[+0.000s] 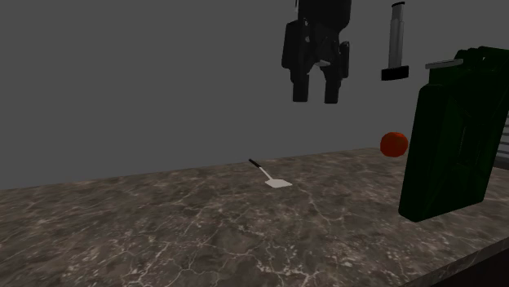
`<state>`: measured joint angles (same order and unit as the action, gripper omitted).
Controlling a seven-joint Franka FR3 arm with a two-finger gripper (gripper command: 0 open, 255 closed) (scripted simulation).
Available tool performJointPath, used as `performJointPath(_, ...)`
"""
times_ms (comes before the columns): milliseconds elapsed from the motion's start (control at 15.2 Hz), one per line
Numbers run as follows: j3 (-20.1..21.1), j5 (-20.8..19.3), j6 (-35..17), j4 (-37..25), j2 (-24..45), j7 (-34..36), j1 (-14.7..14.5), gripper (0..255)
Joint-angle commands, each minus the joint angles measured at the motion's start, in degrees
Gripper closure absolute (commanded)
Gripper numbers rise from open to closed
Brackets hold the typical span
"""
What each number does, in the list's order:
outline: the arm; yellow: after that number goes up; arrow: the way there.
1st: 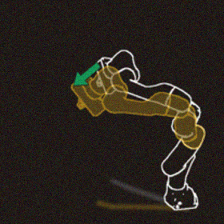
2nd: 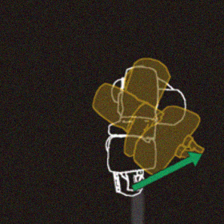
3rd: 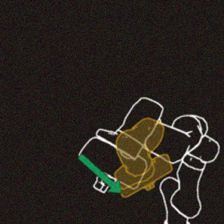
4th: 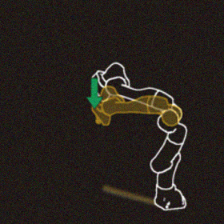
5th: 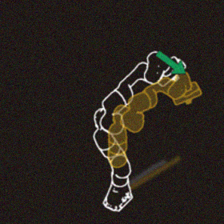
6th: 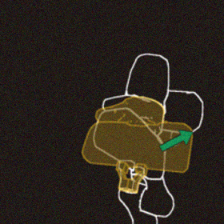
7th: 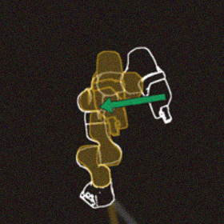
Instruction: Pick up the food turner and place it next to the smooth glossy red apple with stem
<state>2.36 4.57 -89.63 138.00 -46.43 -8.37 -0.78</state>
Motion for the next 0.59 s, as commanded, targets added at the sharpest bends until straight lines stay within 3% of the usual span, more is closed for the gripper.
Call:
performJointPath(0,0.0,0.0,0.0,0.0,0.0,0.0,0.0,0)
performJointPath(528,0.45,-0.9,-14.98,-0.77,14.18,3.27,2.81,0)
